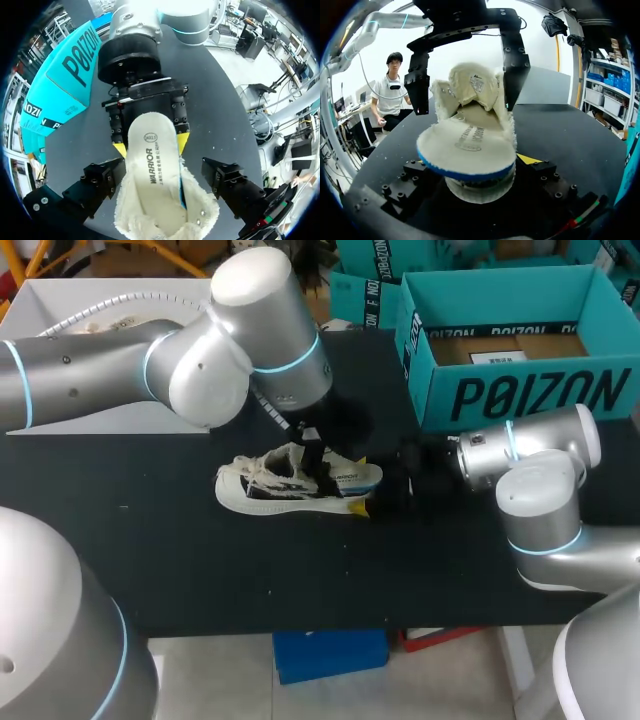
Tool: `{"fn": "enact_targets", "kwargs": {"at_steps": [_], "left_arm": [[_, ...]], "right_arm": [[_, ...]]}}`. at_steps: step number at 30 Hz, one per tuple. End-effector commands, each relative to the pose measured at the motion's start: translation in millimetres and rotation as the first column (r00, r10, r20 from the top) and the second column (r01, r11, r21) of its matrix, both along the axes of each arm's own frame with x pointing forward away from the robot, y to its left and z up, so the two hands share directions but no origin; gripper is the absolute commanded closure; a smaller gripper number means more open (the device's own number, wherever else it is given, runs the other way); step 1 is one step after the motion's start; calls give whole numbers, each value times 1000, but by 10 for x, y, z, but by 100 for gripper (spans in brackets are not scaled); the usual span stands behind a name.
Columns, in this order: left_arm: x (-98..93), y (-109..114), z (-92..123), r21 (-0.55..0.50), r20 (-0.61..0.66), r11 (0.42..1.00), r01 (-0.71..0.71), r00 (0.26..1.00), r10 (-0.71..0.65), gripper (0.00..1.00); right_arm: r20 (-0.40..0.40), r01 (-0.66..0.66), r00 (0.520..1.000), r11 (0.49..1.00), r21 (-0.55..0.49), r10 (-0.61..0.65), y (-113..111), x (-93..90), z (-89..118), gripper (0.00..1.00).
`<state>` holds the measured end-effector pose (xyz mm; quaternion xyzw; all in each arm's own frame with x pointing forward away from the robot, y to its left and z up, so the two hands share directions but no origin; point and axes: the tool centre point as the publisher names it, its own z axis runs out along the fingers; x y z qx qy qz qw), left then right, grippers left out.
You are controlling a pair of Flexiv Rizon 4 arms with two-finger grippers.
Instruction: Take the shoe out of the shoebox, open the shoe tongue, remove and reinsert the insole, then place the shoe into the shoebox
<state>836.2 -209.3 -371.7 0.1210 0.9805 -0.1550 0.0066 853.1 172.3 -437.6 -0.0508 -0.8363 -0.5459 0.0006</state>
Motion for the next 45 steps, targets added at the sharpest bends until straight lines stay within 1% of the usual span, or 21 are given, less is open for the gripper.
{"fn": "enact_targets", "kwargs": {"at_steps": [1,8,14,16,17,19,20,21,22,23,24,25,26,27,28,36,45], "left_arm": [[-79,-98,-104,10,24,1000,-10,1000,10,0],[-116,-207,-175,-4,40,1000,-2,999,2,0],[-99,-272,-228,-14,51,999,-29,998,30,0],[-91,-273,-228,-11,54,999,-35,998,35,8],[-86,-273,-228,-9,59,999,-41,997,42,9],[-66,-276,-236,-5,63,999,-47,997,47,13],[-57,-276,-240,-5,63,999,-52,997,53,22],[-46,-274,-241,-8,63,998,-58,996,59,34],[-36,-270,-238,-12,61,998,-67,996,68,55],[-27,-267,-234,-12,61,998,-70,996,70,66],[-22,-265,-229,-12,60,997,-71,996,72,72],[-16,-262,-224,-13,60,997,-73,996,73,75],[-12,-261,-220,-13,60,997,-74,995,75,82],[-7,-261,-214,-13,60,997,-75,995,76,92],[-3,-261,-209,-13,61,997,-77,995,77,100],[13,-273,-165,-17,69,997,-72,995,73,100],[3,-238,-110,-21,69,998,-65,995,67,100]], "right_arm": [[-1,1,1000,1000,-1,-1,15,2,-20,100],[-1,1,1000,1000,-1,-1,15,2,-20,100],[-1,1,1000,1000,-1,-1,15,2,-20,100],[-1,1,1000,1000,-1,-1,15,2,-20,100],[-1,1,1000,1000,-1,-1,15,2,-20,100],[-1,1,1000,1000,-1,-1,15,2,-20,100],[-1,1,1000,1000,-1,-1,15,2,-20,100],[-1,1,1000,1000,-1,-1,15,2,-20,100],[-1,1,1000,1000,-1,-1,15,2,-20,100],[-1,1,1000,1000,-1,-1,15,2,-20,100],[-1,1,1000,1000,-1,-1,15,2,-20,100],[-1,1,1000,1000,-1,-1,15,2,-20,100],[-1,1,1000,1000,-1,-1,15,2,-20,100],[-1,1,1000,1000,-1,-1,15,2,-20,100],[-1,1,1000,1000,-1,-1,15,2,-20,100],[-1,1,1000,1000,-1,-1,15,2,-20,100],[-1,1,1000,1000,-1,-1,15,2,-20,100]]}}
